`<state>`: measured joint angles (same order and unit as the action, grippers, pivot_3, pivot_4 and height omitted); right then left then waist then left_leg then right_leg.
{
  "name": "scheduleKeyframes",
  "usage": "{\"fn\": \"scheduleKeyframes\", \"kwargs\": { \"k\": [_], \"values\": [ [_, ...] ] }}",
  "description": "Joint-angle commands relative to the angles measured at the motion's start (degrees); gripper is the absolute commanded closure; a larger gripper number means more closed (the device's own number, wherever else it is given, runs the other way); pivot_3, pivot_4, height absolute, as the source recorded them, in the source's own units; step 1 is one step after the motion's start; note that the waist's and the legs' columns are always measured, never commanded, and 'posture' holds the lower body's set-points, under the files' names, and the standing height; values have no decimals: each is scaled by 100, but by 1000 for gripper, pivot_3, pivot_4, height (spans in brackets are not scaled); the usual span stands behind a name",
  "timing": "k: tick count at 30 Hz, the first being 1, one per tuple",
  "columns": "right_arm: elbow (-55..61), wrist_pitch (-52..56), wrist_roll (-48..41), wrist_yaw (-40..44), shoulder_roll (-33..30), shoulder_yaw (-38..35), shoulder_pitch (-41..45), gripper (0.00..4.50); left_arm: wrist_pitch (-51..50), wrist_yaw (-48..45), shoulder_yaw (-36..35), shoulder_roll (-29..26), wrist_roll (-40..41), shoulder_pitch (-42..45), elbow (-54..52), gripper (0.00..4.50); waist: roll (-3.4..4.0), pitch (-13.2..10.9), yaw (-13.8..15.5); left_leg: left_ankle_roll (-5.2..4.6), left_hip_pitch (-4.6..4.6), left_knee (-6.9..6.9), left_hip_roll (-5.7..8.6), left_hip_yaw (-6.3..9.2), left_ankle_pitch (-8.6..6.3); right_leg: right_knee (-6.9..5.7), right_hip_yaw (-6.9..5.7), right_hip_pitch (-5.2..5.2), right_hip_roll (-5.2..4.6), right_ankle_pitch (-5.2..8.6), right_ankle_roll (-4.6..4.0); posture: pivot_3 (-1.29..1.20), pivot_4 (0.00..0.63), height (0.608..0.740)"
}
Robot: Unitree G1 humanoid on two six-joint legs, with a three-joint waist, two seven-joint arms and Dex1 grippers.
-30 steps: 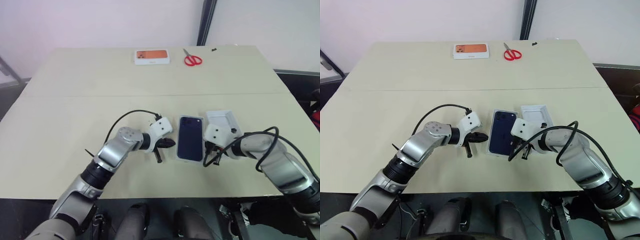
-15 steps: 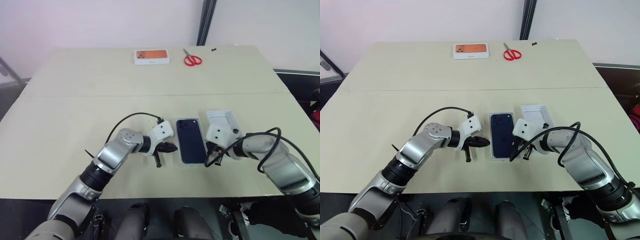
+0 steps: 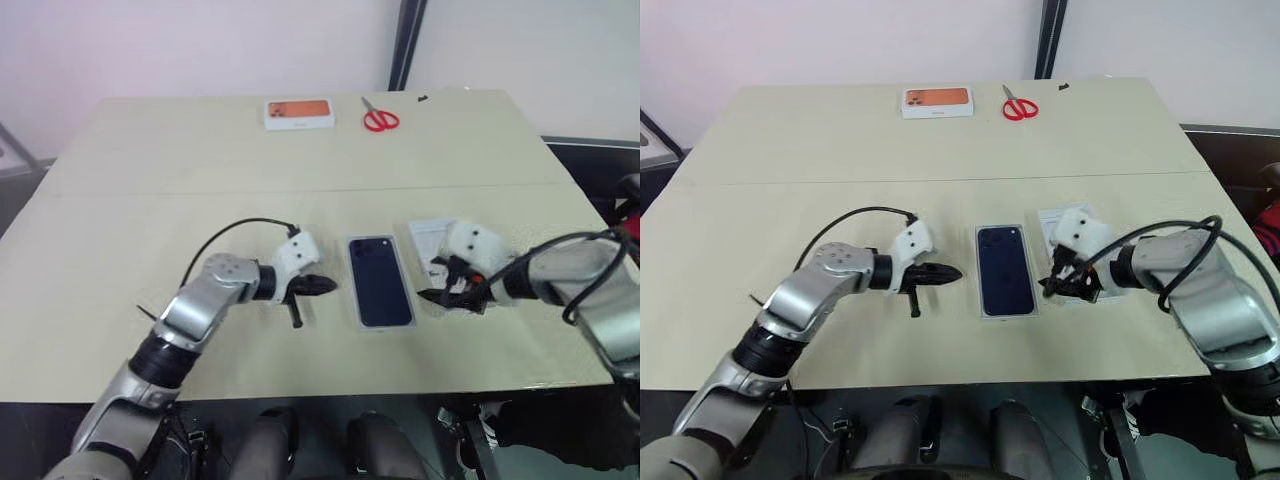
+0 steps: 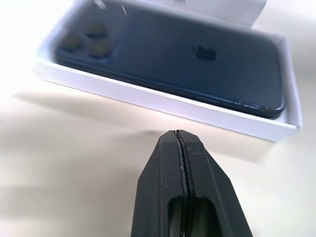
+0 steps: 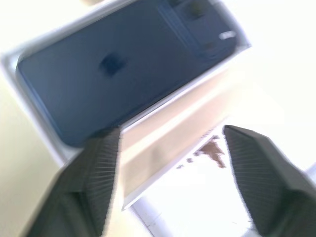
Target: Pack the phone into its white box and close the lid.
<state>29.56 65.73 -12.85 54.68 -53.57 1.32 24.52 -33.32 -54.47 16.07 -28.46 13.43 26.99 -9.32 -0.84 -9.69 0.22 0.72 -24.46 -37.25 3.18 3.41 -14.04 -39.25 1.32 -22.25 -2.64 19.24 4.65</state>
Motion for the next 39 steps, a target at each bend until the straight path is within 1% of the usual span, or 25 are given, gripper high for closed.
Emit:
{"fn": "scheduleKeyframes", "kwargs": {
  "k": [1, 3, 6, 10, 12, 13, 17, 18, 22, 24, 26, 27, 29, 30, 32, 33, 34, 35, 36, 37, 39],
  "values": [
    [-162, 1209, -198, -600, 439, -191, 384, 1203, 1095, -275, -500, -191, 204, -361, -333, 4500, 1, 1, 10, 0, 0, 2, 0, 0, 0, 0, 1, -1, 0, 0, 0, 0, 150, 740],
    [-293, 1641, -217, -880, 653, -201, 548, 1203, 1395, -390, -633, -240, 307, -524, -340, 4500, 1, 1, 36, 1, -1, 0, 0, -1, 0, 1, 1, -2, -2, 0, -1, 0, 150, 740],
    [-734, 2506, -117, -1446, 1177, -286, 881, 1203, 1712, -587, -742, -459, 332, -790, -377, 4500, 1, 1, 44, 0, -3, 0, 1, -4, 0, 3, 1, -1, -6, -1, -1, 0, 150, 740],
    [-1050, 2675, -7, -2048, 1461, -251, 936, 1203, 1797, -578, -749, -491, 385, -893, -468, 4500, 1, 1, 58, 0, -3, 3, 2, -3, 0, 4, -1, -2, -7, -1, -1, 0, 150, 740],
    [-1082, 2677, -82, -2208, 1571, -251, 877, 1729, 1747, -512, -764, -435, 458, -921, -556, 4500, 1, 1, 36, -1, -3, 2, 3, -4, 0, 3, 1, -3, -7, -1, -1, 0, 150, 740],
    [-1073, 2677, -139, -2254, 1589, -249, 861, 2098, 1729, -487, -763, -420, 478, -925, -578, 4500, 2, 2, 30, -1, -3, 3, 3, -5, 0, 2, 1, -4, -6, -1, -1, 0, 150, 740],
    [-987, 2677, -334, -2490, 1755, -424, 888, 4159, 1690, -434, -780, -378, 580, -1007, -729, 4500, 3, 2, 4, -1, -2, 5, 2, -5, -1, 0, 1, -5, -4, -1, -1, 0, 150, 740],
    [-994, 2677, -370, -2535, 1756, -465, 929, 4435, 1682, -426, -779, -390, 583, -1013, -731, 4500, 3, 2, 0, -1, -2, 5, 2, -5, -1, -1, 1, -5, -3, -1, -1, 0, 150, 740],
    [-1018, 2677, -609, -2675, 1830, -814, 1273, 4435, 1696, -325, -903, -497, 554, -1063, -686, 4500, 4, 2, -13, -1, -2, 6, 2, -5, -1, -3, 1, -7, -2, -1, -1, 0, 150, 740],
    [-1046, 2677, -922, -2580, 1997, -1240, 1632, 4435, 1674, -176, -1156, -543, 607, -1088, -593, 4500, 4, 2, -40, -1, -2, 7, 2, -5, -1, -5, 1, -8, -2, -1, -1, 0, 150, 740],
    [-1213, 2677, -1680, -2504, 2377, -1905, 1964, 4435, 1636, -8, -1490, -585, 677, -1126, -431, 4500, 4, 2, -100, -1, -2, 9, 2, -4, -1, -7, 0, -10, 0, -1, -1, 0, 150, 740],
    [-1315, 2677, -2328, -2563, 2622, -2234, 2061, 4435, 1629, 66, -1632, -613, 688, -1150, -339, 4500, 4, 2, -115, -1, 0, 13, 1, -4, 0, -8, 1, -11, 1, -1, -1, 0, 150, 740],
    [-1480, 2677, -3646, -2923, 2970, -2604, 2116, 4435, 1656, 152, -1787, -658, 667, -1183, -214, 4500, 4, 2, -119, -1, 3, 16, -3, -3, 0, -8, -2, -9, 6, -1, -1, 0, 150, 740],
    [-1587, 2677, -4408, -3302, 3222, -2733, 2108, 4435, 1689, 163, -1836, -689, 648, -1203, -175, 4500, 4, 2, -121, -1, 3, 18, -4, -2, -1, -8, -2, -9, 6, -1, -1, 0, 150, 740],
    [-1919, 2677, -5947, -4402, 3804, -2877, 2011, 4435, 1725, 179, -1891, -735, 627, -1224, -147, 4500, 4, 2, -128, -1, 2, 17, -4, -4, -1, -7, -1, -8, 4, -1, 0, 0, 150, 740],
    [-2058, 2248, -7194, -5338, 3794, -2570, 1789, 4435, 1736, 186, -1907, -752, 629, -1224, -144, 4500, 5, 2, -132, -1, 2, 16, -3, -5, 0, -7, -1, -7, 4, -1, 0, 0, 150, 740],
    [-2041, 1483, -8542, -6401, 3712, -2027, 1431, 4435, 1744, 210, -1930, -764, 632, -1207, -145, 4500, 4, 2, -107, -2, 1, 15, -4, -5, 0, -8, 0, -7, 2, -1, 0, 0, 150, 740],
    [-1976, 912, -9409, -7161, 3672, -1642, 1177, 4435, 1752, 227, -1943, -772, 634, -1193, -141, 4500, 2, 2, -93, -2, -1, 12, -3, -3, 0, -8, -6, -6, -1, -1, 0, 0, 150, 740],
    [-1839, 467, -9880, -7712, 3775, -1344, 923, 4435, 1751, 247, -1960, -776, 643, -1161, -132, 4500, 1, 1, -92, -3, -3, 8, -3, -1, 0, -6, -9, -2, -4, 0, 0, 0, 150, 740],
    [-1661, 147, -10015, -8087, 3999, -1180, 715, 4435, 1746, 265, -1963, -778, 652, -1130, -128, 4500, 1, 1, -109, -5, -6, 4, -2, -3, -1, -3, -9, -1, -6, 0, 1, 0, 150, 740],
    [-1308, -338, -10015, -8726, 4506, -966, 344, 4435, 1756, 280, -1906, -762, 633, -1086, -145, 4500, 2, 2, -147, -9, -6, -4, -1, -9, -2, -5, -4, 0, -4, -1, 2, 0, 150, 740]
  ]
}}
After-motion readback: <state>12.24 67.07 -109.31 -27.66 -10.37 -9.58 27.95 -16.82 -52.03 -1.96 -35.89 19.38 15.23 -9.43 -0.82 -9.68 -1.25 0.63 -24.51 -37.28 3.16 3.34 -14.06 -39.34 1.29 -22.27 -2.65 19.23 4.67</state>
